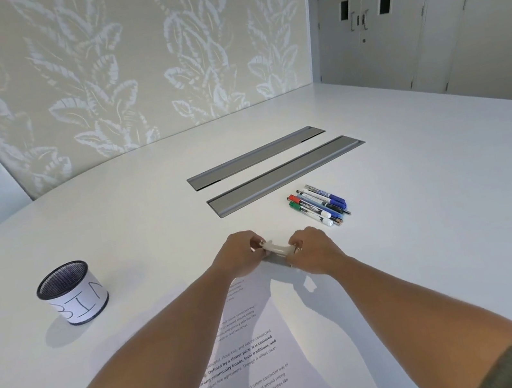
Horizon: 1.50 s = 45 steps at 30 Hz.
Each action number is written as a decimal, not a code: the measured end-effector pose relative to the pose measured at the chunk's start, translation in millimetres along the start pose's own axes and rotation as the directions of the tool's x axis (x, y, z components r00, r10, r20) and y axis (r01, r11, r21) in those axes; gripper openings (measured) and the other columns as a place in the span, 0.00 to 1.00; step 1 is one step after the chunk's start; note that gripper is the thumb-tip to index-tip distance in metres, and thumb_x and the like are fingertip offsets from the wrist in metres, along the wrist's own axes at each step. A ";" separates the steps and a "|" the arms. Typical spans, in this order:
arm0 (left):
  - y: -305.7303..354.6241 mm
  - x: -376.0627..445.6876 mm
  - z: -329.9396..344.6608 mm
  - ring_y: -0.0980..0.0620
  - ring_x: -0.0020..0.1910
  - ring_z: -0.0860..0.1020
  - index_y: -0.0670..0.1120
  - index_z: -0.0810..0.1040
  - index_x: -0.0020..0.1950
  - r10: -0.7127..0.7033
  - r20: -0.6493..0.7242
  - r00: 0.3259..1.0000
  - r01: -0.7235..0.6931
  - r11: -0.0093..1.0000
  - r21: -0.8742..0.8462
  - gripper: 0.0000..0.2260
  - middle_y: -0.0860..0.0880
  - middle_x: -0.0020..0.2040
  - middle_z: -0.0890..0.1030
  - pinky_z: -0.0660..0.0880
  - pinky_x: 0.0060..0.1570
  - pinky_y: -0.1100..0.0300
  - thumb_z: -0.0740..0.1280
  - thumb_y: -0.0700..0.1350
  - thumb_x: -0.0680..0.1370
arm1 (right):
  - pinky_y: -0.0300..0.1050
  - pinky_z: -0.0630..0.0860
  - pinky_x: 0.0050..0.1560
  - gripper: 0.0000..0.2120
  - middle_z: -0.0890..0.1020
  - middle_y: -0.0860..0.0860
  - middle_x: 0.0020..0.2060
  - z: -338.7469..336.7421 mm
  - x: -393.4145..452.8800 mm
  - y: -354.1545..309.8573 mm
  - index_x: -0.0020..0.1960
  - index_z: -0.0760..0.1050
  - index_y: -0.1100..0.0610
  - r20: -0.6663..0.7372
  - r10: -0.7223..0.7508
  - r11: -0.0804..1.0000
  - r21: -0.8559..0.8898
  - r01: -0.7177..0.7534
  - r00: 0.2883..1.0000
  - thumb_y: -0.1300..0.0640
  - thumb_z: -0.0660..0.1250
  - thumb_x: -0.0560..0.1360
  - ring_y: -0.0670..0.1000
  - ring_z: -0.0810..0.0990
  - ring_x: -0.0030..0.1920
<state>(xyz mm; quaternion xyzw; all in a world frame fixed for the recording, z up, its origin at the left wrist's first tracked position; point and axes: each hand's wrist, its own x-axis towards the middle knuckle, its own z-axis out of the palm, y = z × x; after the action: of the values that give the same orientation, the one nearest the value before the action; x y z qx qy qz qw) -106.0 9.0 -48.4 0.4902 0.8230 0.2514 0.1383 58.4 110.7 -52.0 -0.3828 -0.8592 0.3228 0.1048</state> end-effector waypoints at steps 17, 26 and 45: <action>-31.3 11.2 -36.8 0.46 0.52 0.79 0.44 0.80 0.53 -0.229 -0.255 0.939 0.198 0.970 -0.141 0.11 0.47 0.51 0.83 0.75 0.49 0.54 0.72 0.49 0.75 | 0.40 0.66 0.27 0.07 0.79 0.54 0.37 31.6 52.2 -59.0 0.40 0.76 0.59 -0.206 0.110 0.980 0.188 -0.071 0.972 0.55 0.68 0.72 0.53 0.76 0.34; -67.4 14.8 -44.7 0.45 0.54 0.79 0.45 0.80 0.54 -0.374 -0.295 0.879 0.337 0.926 -0.170 0.09 0.46 0.54 0.82 0.74 0.51 0.54 0.70 0.47 0.76 | 0.44 0.73 0.35 0.05 0.80 0.56 0.41 60.6 80.2 -87.3 0.44 0.79 0.62 -0.129 0.073 0.977 0.210 -0.044 0.989 0.60 0.66 0.71 0.57 0.78 0.39; -107.1 9.3 -36.1 0.45 0.48 0.80 0.48 0.77 0.45 -0.519 -0.300 0.800 0.467 0.853 -0.232 0.04 0.47 0.48 0.82 0.69 0.43 0.59 0.71 0.46 0.75 | 0.44 0.70 0.39 0.06 0.78 0.56 0.47 97.3 95.3 -100.7 0.43 0.78 0.57 0.017 0.018 0.994 0.107 -0.019 1.000 0.59 0.62 0.74 0.58 0.76 0.43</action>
<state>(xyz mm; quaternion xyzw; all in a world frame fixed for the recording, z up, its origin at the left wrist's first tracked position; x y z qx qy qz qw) -206.6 -34.9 -77.0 0.1941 0.9125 0.3500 0.0851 -107.9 83.4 -69.4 -0.3820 -0.8379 0.3724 0.1155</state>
